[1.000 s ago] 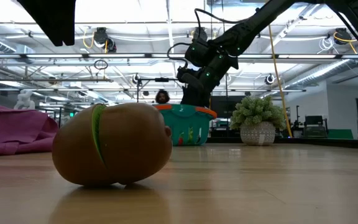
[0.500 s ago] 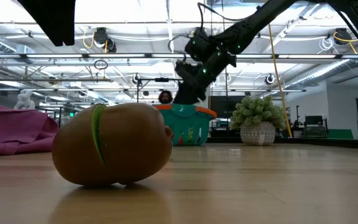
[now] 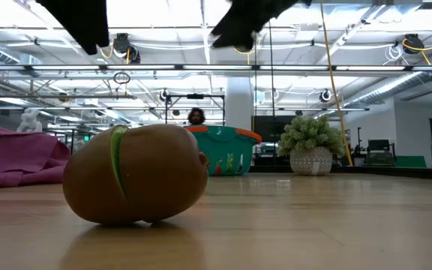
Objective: Pick and placing Produce into tupperware
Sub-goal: Put the lychee into the blue basket
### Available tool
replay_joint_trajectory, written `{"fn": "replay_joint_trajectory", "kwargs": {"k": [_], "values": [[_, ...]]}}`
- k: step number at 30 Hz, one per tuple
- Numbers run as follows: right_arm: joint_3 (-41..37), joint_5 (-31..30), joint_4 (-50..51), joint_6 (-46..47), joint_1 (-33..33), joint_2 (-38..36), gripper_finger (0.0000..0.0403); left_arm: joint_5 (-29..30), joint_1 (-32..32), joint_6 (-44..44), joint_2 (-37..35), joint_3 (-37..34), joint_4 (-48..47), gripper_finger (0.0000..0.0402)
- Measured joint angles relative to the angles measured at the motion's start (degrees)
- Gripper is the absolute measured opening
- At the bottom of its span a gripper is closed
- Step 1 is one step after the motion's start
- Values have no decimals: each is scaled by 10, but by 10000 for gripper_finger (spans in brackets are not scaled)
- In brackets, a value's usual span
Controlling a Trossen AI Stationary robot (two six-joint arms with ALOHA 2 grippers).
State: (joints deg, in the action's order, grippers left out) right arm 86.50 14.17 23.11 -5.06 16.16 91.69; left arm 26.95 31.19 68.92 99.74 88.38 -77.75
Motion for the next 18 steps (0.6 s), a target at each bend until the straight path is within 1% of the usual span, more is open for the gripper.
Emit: {"fn": "replay_joint_trajectory", "kwargs": {"k": [5, 8, 12, 18], "values": [[0, -3, 145, 13, -95, -71, 203, -6, 0, -49, 0, 0, 74, 250], [0, -6, 183, 27, -146, -103, 203, -8, 0, -95, 0, -3, 146, 251], [0, -7, 184, 62, -196, -129, 203, -18, -2, -152, 0, -34, 244, 251], [0, -8, 150, 61, -227, -153, 203, -53, -23, -163, 0, -126, 357, 251]]}}
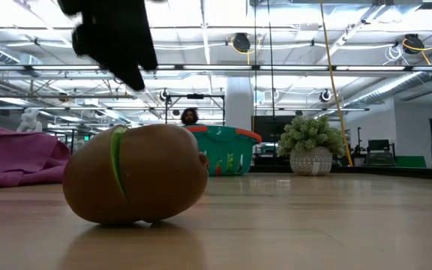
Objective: Pick and placing Produce into tupperware
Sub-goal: Put the lychee into the blue basket
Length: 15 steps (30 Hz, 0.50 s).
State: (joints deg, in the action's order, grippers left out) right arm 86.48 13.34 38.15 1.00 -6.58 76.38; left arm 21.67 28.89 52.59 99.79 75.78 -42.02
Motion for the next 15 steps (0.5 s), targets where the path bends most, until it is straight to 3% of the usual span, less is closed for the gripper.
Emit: {"fn": "replay_joint_trajectory", "kwargs": {"k": [7, 15], "values": [[0, 0, -41, -25, 1, -2, 203, -73, -61, -57, 0, -85, 170, 250], [0, 0, -41, -36, 1, 2, 203, -96, -118, -117, 12, -96, 193, 251]]}}
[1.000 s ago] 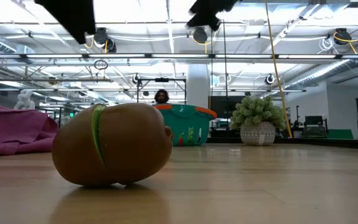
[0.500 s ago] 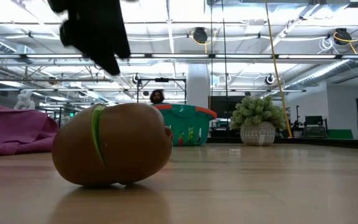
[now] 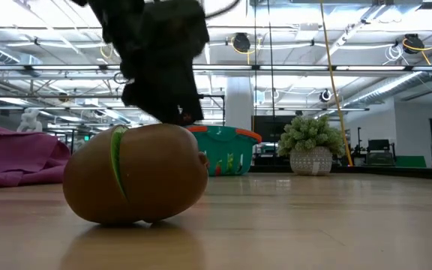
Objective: Pick and placing Produce into tupperware
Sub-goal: Put the lychee into the blue basket
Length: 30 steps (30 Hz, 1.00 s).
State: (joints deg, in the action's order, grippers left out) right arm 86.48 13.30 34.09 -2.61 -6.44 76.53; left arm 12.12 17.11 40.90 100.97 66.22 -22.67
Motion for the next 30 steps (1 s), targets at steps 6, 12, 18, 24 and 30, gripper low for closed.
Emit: {"fn": "replay_joint_trajectory", "kwargs": {"k": [6, 12, 18, 24, 30], "values": [[0, 0, 4, -9, 0, 0, 203, -75, -15, -7, 70, 0, 27, 251], [0, 0, 4, -13, 0, 0, 203, -101, -25, -7, 108, 11, 39, 250], [0, 0, -1, -13, 2, 0, 203, -93, -24, -16, 106, 14, 49, 250], [0, 0, 0, -13, 5, 0, 203, -91, -25, -19, 109, 14, 62, 250], [0, 0, 0, -12, 5, 0, 203, -89, -25, -20, 109, 14, 62, 250]]}}
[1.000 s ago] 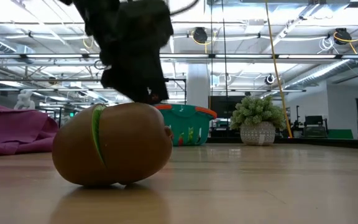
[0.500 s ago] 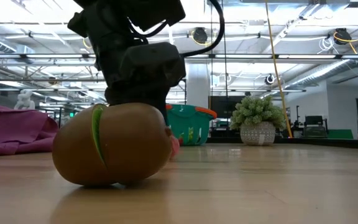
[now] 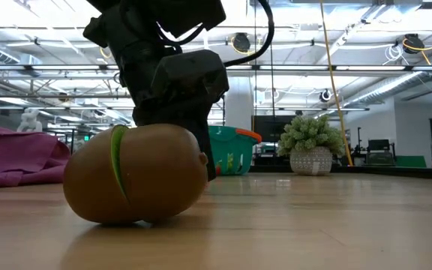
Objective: Pick and placing Produce into tupperware
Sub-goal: Put the lychee into the blue basket
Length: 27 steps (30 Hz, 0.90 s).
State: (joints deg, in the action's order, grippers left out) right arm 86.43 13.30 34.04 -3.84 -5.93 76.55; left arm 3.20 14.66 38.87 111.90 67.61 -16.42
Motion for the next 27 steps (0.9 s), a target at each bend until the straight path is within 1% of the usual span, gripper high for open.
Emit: {"fn": "replay_joint_trajectory", "kwargs": {"k": [3, 5, 14, 18, 23, 27], "values": [[0, 0, 0, 0, 0, 0, 203, 4, 0, 2, 0, 0, -1, 249], [0, 0, 0, 0, 0, 0, 203, 8, 0, 2, 0, 0, -2, 241], [0, 0, -1, 0, 0, 0, 203, 16, 0, 2, 0, 0, -12, 161], [0, 0, -2, 0, 0, 0, 203, 18, 0, 3, 0, 0, -12, 135], [0, 0, -4, 0, 0, 0, 203, 18, 0, 5, -2, 1, -13, 126], [0, 0, -8, 0, 0, 0, 203, 25, -2, -7, -13, 25, -43, 125]]}}
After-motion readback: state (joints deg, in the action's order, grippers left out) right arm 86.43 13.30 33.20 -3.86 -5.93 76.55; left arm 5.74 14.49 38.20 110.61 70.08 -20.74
